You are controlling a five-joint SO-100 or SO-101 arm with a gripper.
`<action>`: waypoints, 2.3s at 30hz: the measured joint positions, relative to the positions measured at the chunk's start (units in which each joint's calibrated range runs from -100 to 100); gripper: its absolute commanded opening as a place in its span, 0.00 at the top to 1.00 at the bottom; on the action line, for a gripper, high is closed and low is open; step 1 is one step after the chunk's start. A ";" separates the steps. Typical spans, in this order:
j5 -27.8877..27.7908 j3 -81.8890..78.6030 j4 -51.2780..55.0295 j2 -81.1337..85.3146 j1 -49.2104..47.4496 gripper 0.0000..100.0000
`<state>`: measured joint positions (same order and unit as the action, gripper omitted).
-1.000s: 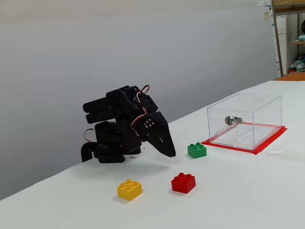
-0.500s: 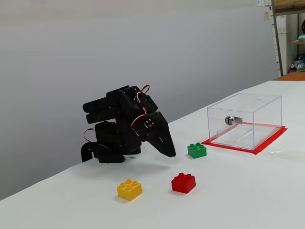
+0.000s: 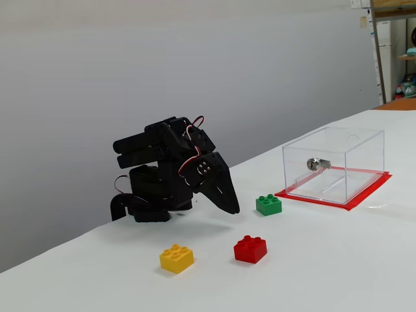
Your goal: Pick the yellow lego brick and place it into the transparent box
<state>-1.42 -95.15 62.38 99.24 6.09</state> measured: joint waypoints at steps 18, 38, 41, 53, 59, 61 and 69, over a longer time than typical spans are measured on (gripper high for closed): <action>0.00 0.00 0.00 0.00 0.00 0.98; 0.00 0.00 0.00 0.00 0.00 0.98; 0.10 0.00 0.00 0.00 0.32 0.98; 0.20 2.03 0.09 0.00 0.21 0.98; 0.20 6.71 0.17 0.00 0.21 0.98; 0.20 9.09 0.69 0.00 0.21 0.98; 0.20 23.39 9.08 -5.50 0.75 0.98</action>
<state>-1.22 -71.76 71.47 93.74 6.84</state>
